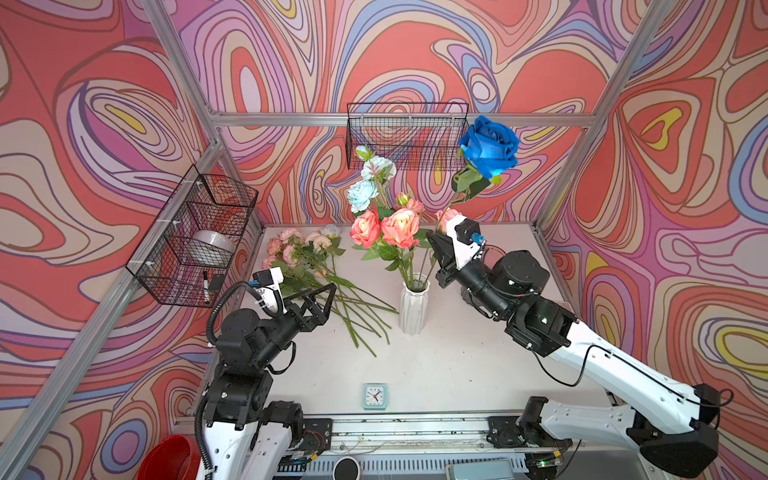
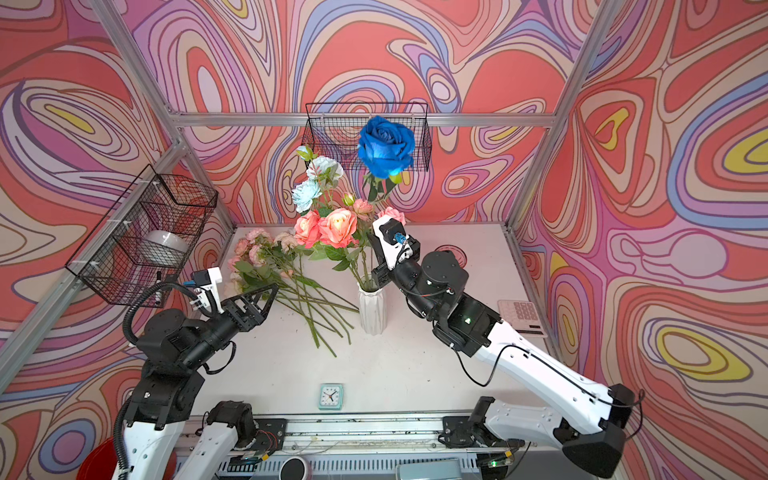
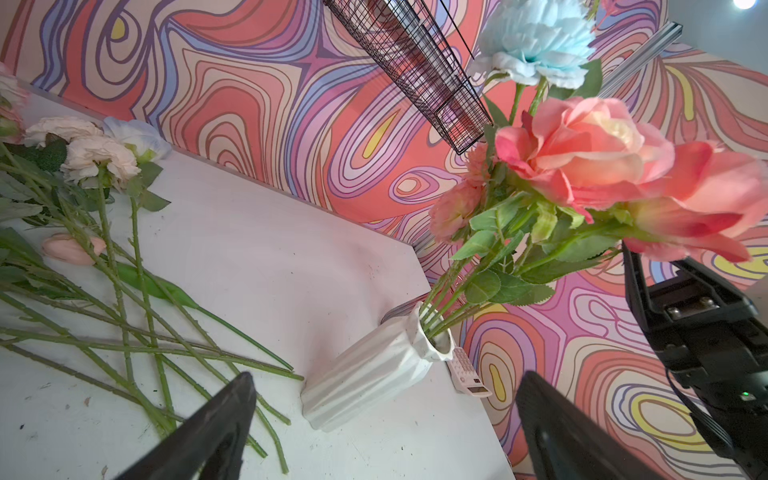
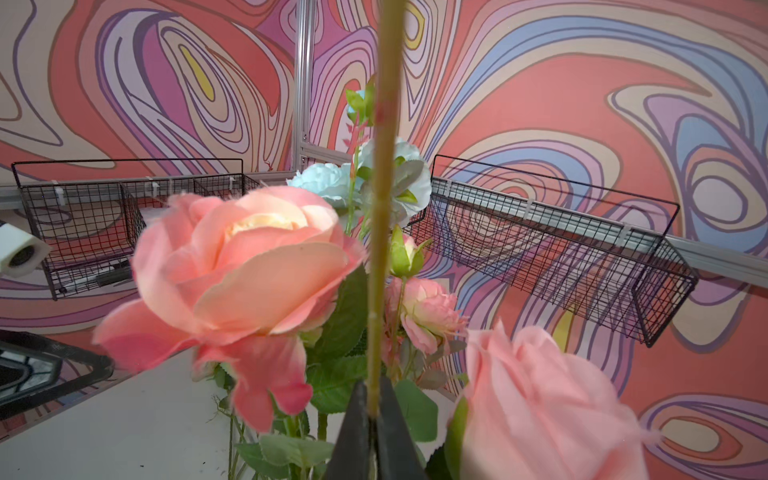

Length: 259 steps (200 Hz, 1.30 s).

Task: Arrange the flowers into the vase
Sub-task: 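Lower the blue rose stem into the white vase with the right gripper, then open the right gripper and draw it back while the left lowers into the pile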

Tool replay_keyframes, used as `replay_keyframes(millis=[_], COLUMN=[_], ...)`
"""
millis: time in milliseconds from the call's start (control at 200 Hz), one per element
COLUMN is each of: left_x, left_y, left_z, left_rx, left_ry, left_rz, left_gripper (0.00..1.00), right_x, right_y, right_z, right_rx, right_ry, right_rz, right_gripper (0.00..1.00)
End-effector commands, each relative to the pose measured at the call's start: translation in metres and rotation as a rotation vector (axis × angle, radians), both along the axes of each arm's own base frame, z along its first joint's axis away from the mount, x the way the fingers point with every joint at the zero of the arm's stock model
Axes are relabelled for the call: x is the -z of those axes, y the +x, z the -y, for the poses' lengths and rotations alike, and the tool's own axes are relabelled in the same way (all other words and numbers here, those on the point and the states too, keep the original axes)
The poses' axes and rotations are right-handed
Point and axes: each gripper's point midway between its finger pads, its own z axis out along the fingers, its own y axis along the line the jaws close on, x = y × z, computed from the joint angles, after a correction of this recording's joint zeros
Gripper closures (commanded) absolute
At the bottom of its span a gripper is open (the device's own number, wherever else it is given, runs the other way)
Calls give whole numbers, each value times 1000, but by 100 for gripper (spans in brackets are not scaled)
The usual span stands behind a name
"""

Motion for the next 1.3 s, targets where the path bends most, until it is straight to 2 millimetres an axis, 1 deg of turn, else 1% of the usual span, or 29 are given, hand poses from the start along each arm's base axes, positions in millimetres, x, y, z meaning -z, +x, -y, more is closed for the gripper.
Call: replay_keyframes(millis=[0, 80, 220, 245, 295, 335, 410, 486, 571, 681, 831, 931, 1026, 1106, 1181, 1292], left_x=[1, 2, 5, 5, 5, 5, 5, 4, 6, 15, 27, 39, 53, 68, 88, 117], left_y=[1, 2, 4, 5, 5, 6, 7, 9, 10, 14, 19, 24, 29, 34, 40, 53], left_z=[2, 2, 3, 3, 4, 5, 6, 8, 7, 7, 7, 3, 0, -4, -8, -11], left_rx=[11, 13, 18, 18, 22, 29, 36, 44, 40, 33, 30, 3, -24, -51, -84, -115], left_ry=[15, 10, 1, -1, -3, -3, -7, -7, -3, 3, -4, 0, 9, 11, 19, 12], left_rz=[10, 5, -15, -19, -26, -28, -37, -41, -54, -95, -142, -187, -243, -298, -364, -440], left_gripper=[0, 0, 0, 0, 0, 0, 0, 0, 0, 0, 0, 1, 4, 8, 17, 31], right_x=[14, 33, 68, 73, 81, 86, 89, 91, 96, 102, 109, 114, 123, 133, 141, 150], right_y=[-1, 2, 4, 3, 0, -3, -10, -15, -22, -33, -45, -53, -59, -64, -67, -70], right_z=[-8, -12, -12, -11, -11, -11, -7, -4, -1, 6, 18, 27, 36, 40, 44, 49], right_rx=[-47, -51, -29, -26, -35, -41, -49, -52, -63, -75, -75, -72, -56, -50, -42, -35], right_ry=[28, 14, -3, -7, -7, 4, 17, 18, 20, 37, 57, 76, 83, 78, 80, 93], right_rz=[-66, -135, -291, -321, -374, -409, -452, -497, -553, -593, -636, -651, -674, -701, -723, -737], right_gripper=[100, 100, 100, 93, 73, 61, 49, 43, 40, 37, 37, 37, 37, 37, 38, 49])
